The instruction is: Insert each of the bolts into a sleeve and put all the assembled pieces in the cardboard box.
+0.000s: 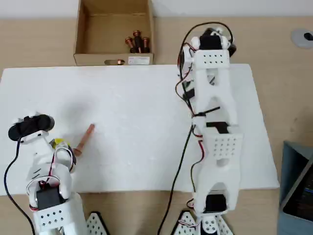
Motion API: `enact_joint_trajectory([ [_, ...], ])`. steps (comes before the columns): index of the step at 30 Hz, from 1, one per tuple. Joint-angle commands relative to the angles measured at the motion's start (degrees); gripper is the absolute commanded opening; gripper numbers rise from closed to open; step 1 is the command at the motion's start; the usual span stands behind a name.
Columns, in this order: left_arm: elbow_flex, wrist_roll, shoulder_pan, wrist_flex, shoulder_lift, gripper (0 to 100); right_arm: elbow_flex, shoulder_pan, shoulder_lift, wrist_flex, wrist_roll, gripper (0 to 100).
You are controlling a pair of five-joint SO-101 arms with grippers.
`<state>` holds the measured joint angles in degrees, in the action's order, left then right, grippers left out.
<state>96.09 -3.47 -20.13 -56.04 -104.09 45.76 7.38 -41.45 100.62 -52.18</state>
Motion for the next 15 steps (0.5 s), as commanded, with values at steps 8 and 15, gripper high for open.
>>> enact_joint_trajectory([
  [8,-0.44,0.26,-0.62,0.79,-0.31,0,12.44,-2.86,-9.71,-1.14,0.00,18.9],
  [15,-0.44,0.26,-0.62,0.79,-0.31,0,19.74,-2.77,-17.54,-1.23,0.09,18.9],
])
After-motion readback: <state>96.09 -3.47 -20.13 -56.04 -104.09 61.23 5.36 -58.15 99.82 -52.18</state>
